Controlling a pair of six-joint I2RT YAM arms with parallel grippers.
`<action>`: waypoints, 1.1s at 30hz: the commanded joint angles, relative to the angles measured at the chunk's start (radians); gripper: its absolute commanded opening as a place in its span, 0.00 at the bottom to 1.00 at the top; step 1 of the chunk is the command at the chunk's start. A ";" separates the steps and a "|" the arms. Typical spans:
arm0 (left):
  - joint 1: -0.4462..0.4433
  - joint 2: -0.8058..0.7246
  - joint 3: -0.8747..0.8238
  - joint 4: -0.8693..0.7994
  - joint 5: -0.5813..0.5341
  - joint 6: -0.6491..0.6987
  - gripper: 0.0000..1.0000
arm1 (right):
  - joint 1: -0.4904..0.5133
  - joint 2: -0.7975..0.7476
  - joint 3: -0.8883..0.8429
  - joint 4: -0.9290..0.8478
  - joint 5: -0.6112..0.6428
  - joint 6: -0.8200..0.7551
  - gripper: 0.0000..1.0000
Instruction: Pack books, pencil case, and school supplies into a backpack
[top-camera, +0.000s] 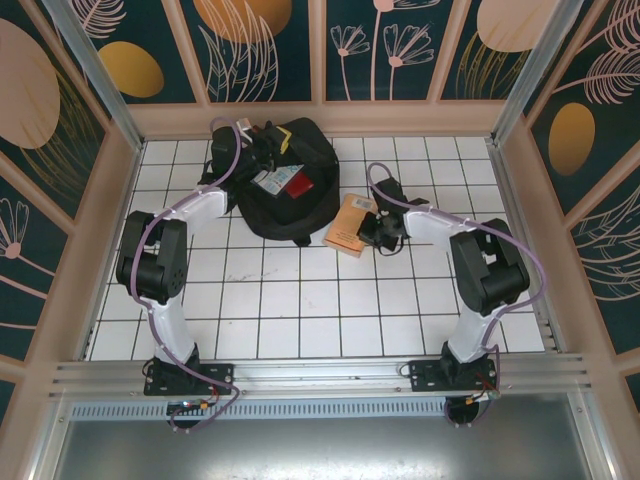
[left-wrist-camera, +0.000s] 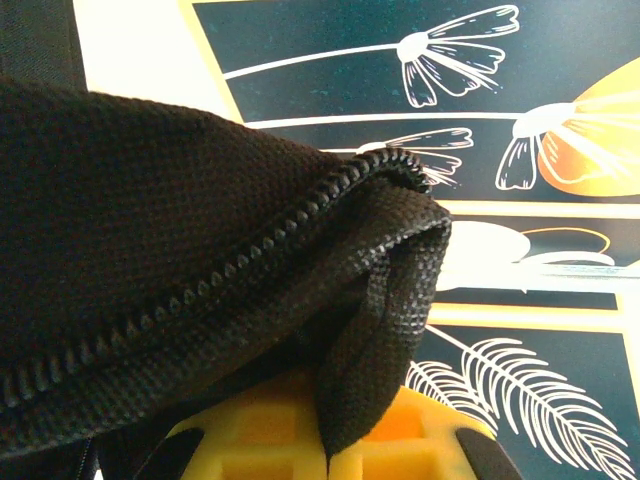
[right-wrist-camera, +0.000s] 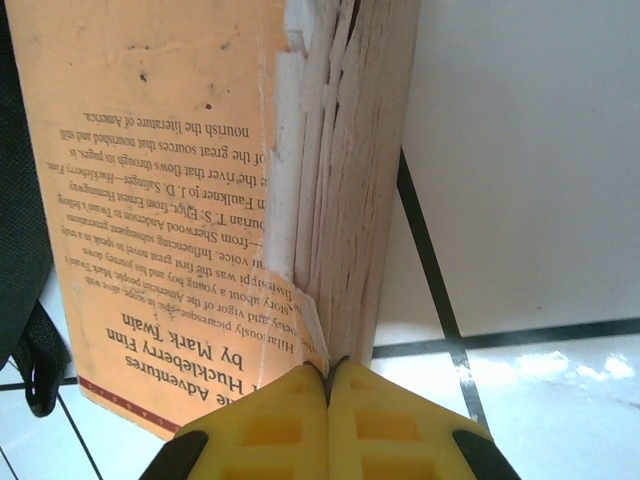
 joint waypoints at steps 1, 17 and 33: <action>-0.005 -0.041 0.009 0.002 0.012 0.024 0.00 | -0.010 -0.089 0.036 -0.091 0.012 -0.007 0.00; -0.022 -0.053 0.034 -0.220 -0.007 0.220 0.00 | -0.039 -0.172 -0.021 -0.124 -0.013 -0.095 0.00; -0.059 -0.139 0.057 -0.582 -0.116 0.517 0.67 | -0.066 -0.199 -0.096 -0.072 0.026 -0.125 0.27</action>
